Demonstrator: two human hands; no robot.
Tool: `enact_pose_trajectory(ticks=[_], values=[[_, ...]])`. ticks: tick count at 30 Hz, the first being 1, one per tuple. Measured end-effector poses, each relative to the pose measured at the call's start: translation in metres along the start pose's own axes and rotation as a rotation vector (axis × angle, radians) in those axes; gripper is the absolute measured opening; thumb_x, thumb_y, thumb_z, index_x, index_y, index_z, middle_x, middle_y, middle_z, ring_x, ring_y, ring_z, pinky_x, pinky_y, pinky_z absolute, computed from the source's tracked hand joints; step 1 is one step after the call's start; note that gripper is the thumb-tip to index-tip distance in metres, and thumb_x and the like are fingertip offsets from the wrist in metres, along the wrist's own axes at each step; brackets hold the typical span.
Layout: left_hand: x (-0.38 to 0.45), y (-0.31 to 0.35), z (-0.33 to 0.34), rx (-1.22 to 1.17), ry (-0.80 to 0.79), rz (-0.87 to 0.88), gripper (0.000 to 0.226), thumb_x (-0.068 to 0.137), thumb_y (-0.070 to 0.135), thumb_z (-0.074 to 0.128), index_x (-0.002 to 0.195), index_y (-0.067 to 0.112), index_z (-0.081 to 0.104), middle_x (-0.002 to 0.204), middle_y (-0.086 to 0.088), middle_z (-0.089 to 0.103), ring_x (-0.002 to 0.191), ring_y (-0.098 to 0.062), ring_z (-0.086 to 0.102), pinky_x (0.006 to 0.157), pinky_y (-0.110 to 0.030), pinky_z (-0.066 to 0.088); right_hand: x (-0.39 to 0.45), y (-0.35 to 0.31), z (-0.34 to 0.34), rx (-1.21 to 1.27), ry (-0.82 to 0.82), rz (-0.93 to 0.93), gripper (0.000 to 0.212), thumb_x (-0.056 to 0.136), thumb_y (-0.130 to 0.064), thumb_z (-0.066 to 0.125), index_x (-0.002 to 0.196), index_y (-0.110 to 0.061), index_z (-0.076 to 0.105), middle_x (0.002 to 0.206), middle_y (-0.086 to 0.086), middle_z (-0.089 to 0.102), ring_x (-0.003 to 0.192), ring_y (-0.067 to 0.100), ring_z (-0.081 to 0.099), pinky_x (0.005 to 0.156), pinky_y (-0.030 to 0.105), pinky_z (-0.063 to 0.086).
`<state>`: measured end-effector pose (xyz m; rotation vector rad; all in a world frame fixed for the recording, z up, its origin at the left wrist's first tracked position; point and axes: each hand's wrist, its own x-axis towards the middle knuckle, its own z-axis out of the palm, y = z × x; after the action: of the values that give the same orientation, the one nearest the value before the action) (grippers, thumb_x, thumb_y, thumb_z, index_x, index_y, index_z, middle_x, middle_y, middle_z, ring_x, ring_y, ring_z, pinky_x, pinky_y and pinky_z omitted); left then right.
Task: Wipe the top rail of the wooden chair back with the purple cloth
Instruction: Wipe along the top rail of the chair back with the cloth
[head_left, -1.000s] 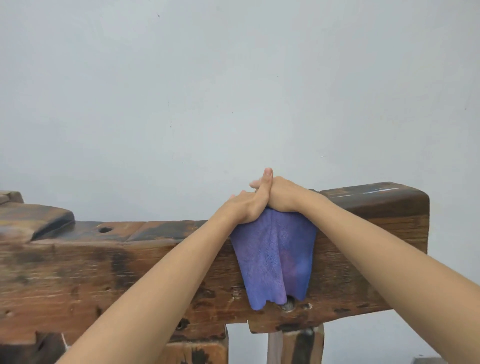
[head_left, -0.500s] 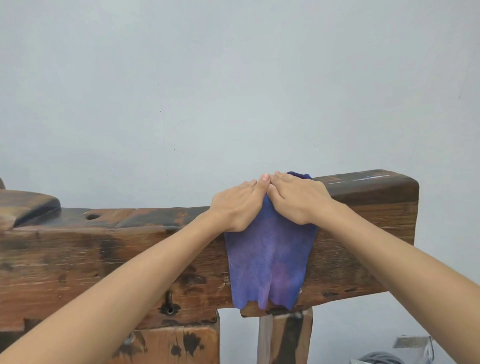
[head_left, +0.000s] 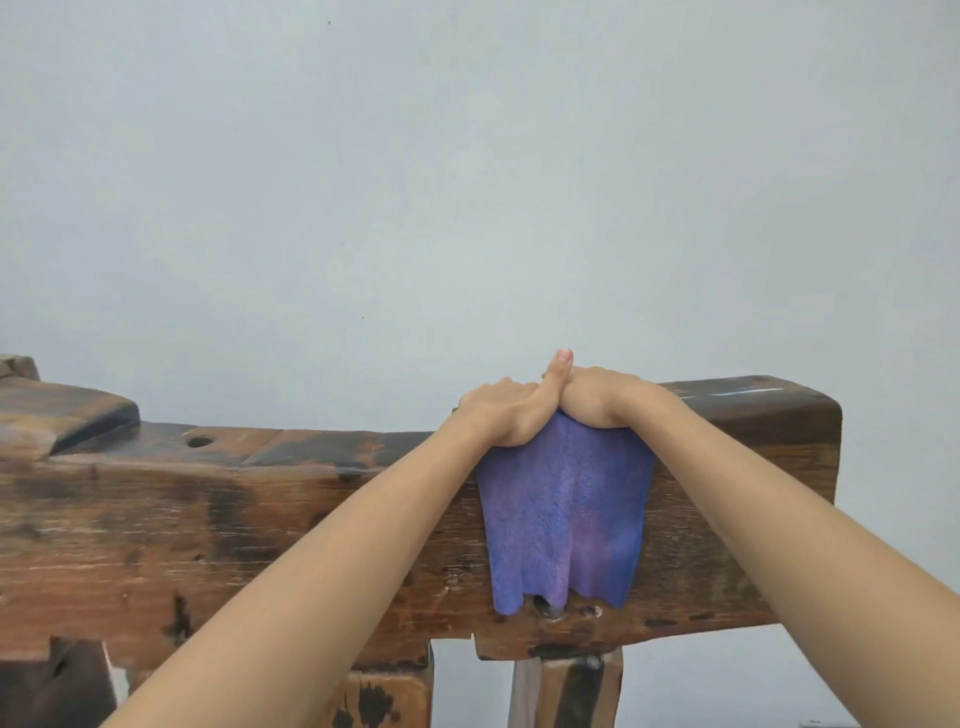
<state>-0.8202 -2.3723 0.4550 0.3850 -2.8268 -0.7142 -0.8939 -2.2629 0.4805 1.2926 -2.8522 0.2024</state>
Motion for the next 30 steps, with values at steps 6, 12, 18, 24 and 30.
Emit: enact_pose_trajectory(ticks=[6, 12, 18, 24, 30], values=[[-0.013, -0.004, 0.011, 0.101, 0.038, 0.163, 0.098, 0.081, 0.079, -0.014, 0.155, 0.035, 0.033, 0.158, 0.008, 0.043, 0.147, -0.019, 0.037, 0.117, -0.048, 0.029, -0.033, 0.009, 0.018, -0.132, 0.207, 0.025, 0.051, 0.098, -0.051, 0.019, 0.138, -0.044, 0.051, 0.149, -0.014, 0.050, 0.131, 0.021, 0.053, 0.094, 0.046, 0.039], [-0.017, 0.004, 0.022, 0.168, 0.095, 0.251, 0.095, 0.081, 0.075, -0.015, 0.156, 0.036, 0.027, 0.158, 0.010, 0.039, 0.148, -0.015, 0.033, 0.114, -0.043, 0.029, -0.049, 0.022, 0.032, -0.161, 0.398, -0.012, 0.040, 0.102, -0.044, 0.022, 0.125, -0.037, 0.054, 0.133, -0.013, 0.059, 0.119, 0.019, 0.060, 0.076, 0.037, 0.034], [0.005, 0.019, 0.025, 0.097, 0.035, 0.172, 0.094, 0.086, 0.076, -0.011, 0.156, 0.031, 0.033, 0.163, 0.005, 0.033, 0.152, -0.018, 0.026, 0.121, -0.046, 0.021, -0.037, 0.028, 0.017, -0.132, 0.235, 0.068, 0.030, 0.095, -0.053, 0.017, 0.092, -0.050, 0.047, 0.126, -0.011, 0.063, 0.104, 0.022, 0.059, 0.079, 0.041, 0.034], [0.038, 0.031, 0.021, -0.038, -0.047, 0.103, 0.102, 0.086, 0.078, -0.010, 0.153, 0.023, 0.042, 0.160, -0.004, 0.041, 0.151, -0.025, 0.029, 0.121, -0.048, 0.022, -0.011, 0.040, -0.007, -0.072, 0.012, 0.128, 0.057, 0.099, -0.056, 0.019, 0.144, -0.040, 0.051, 0.150, -0.002, 0.054, 0.134, 0.025, 0.050, 0.098, 0.041, 0.036], [0.039, 0.039, 0.022, -0.046, -0.033, 0.057, 0.095, 0.090, 0.074, -0.009, 0.155, 0.025, 0.040, 0.162, -0.009, 0.037, 0.153, -0.030, 0.023, 0.123, -0.050, 0.014, -0.010, 0.040, -0.008, -0.111, 0.022, 0.170, 0.058, 0.102, -0.053, 0.022, 0.149, -0.031, 0.049, 0.153, 0.002, 0.051, 0.138, 0.028, 0.048, 0.110, 0.043, 0.037]])
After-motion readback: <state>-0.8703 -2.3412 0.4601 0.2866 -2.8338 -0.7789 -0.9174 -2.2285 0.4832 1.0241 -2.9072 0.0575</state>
